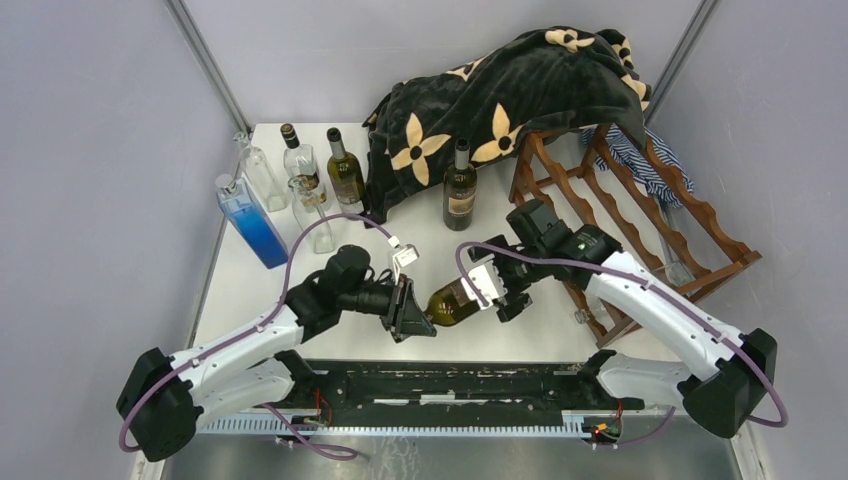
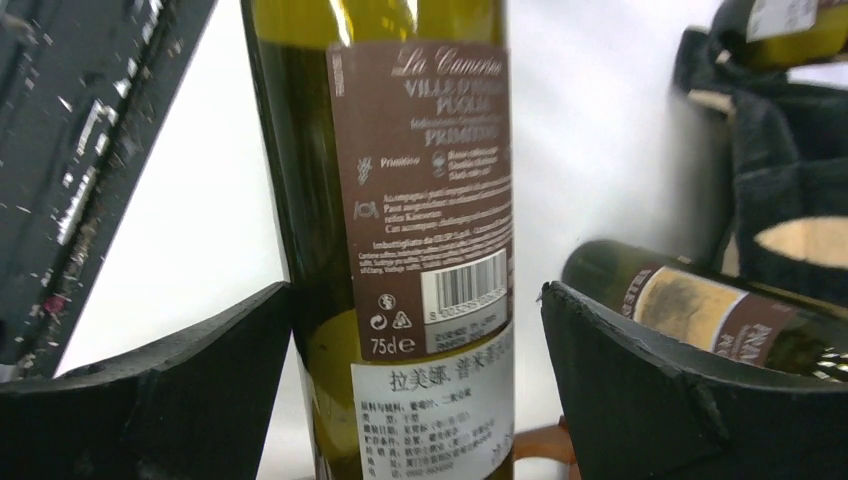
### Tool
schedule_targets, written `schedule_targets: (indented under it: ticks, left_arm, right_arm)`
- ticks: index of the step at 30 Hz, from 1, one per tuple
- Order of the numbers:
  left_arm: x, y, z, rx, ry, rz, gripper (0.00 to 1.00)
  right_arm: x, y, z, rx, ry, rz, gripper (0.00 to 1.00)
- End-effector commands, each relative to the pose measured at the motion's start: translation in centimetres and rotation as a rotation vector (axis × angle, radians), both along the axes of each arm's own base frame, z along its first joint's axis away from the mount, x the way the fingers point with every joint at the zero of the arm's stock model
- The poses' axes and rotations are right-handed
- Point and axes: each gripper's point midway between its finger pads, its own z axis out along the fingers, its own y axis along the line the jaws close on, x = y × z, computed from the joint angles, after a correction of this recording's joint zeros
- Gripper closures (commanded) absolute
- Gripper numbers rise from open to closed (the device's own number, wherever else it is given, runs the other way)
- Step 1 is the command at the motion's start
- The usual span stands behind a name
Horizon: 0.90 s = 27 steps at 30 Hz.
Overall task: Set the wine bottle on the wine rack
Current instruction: Pick up the wine bottle from the center of the board.
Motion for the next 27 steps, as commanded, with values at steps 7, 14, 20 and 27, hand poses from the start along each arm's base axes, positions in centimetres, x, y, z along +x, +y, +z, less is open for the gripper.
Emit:
schedule_targets:
  ticks: [7, 14, 20, 27]
  left_arm:
    - [0.5, -0.5, 3.0, -0.151, -0.115, 0.031, 0.98]
    - [0.5, -1.7, 4.0, -0.182, -0.173, 0.062, 0.98]
    - [0.6, -4.5, 3.8, -0.136, -0.265, 0.100, 0.98]
    - [2.0, -7.7, 3.9, -0.141, -0.369, 0.148, 0.98]
  right_arm:
    - [-3.3, 2.2, 8.5, 0.154, 0.082, 0.166, 0.02]
    - [-3.0, 2.6, 11.4, 0.208, 0.082, 0.128, 0.02]
    - [-1.2, 2.5, 14.7, 0.263, 0.016, 0.028, 0.02]
    - [1.5, 1.7, 16.7, 0.338, -0.041, -0.127, 0.02]
